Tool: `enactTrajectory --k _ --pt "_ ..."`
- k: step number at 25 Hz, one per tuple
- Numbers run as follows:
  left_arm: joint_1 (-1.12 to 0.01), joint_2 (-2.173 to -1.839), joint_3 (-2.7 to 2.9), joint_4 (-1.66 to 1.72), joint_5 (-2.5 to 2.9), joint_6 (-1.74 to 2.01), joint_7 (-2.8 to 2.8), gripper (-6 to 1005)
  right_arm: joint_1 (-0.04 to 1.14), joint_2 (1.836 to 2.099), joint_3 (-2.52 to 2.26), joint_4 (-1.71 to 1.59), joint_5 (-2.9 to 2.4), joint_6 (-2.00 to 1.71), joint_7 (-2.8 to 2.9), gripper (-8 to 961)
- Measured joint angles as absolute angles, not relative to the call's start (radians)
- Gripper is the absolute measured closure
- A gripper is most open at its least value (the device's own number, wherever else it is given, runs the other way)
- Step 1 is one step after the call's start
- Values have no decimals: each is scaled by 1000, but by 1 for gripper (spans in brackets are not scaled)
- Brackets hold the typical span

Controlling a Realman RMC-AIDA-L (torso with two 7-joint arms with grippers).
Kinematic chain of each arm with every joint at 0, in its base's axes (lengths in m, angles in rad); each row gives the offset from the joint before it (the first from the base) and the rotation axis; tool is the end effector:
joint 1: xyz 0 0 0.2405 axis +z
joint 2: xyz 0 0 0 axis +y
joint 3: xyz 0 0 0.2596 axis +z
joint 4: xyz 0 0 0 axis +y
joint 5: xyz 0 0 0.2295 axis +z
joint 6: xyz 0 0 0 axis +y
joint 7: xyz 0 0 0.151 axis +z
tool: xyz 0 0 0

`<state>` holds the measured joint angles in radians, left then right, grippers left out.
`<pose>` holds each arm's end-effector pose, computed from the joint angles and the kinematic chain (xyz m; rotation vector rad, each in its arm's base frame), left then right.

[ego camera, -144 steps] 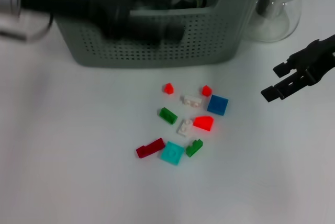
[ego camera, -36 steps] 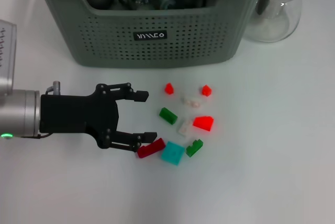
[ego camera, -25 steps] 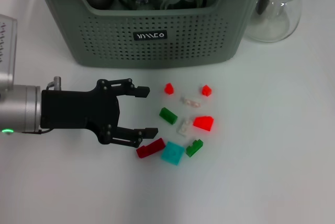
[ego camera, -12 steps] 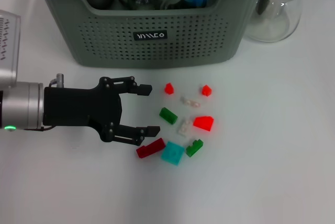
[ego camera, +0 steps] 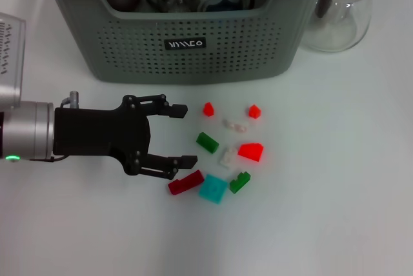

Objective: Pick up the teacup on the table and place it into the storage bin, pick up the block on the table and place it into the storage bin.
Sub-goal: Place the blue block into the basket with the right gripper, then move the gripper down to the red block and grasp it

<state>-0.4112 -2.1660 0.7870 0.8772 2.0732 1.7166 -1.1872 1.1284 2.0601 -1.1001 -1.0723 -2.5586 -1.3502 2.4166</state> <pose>-0.2642 0.3038 -0.0208 -2.9175 -0.2114 -0.6108 0.0159 0.4771 0.0137 -2.6200 0.4806 -0.0739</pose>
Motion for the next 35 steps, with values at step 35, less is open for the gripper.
enactTrajectory --k 35 --pt "-414 -2164 787 876 2074 1704 -1189 123 930 2106 -1456 -900 -2534 -1554 2276 203"
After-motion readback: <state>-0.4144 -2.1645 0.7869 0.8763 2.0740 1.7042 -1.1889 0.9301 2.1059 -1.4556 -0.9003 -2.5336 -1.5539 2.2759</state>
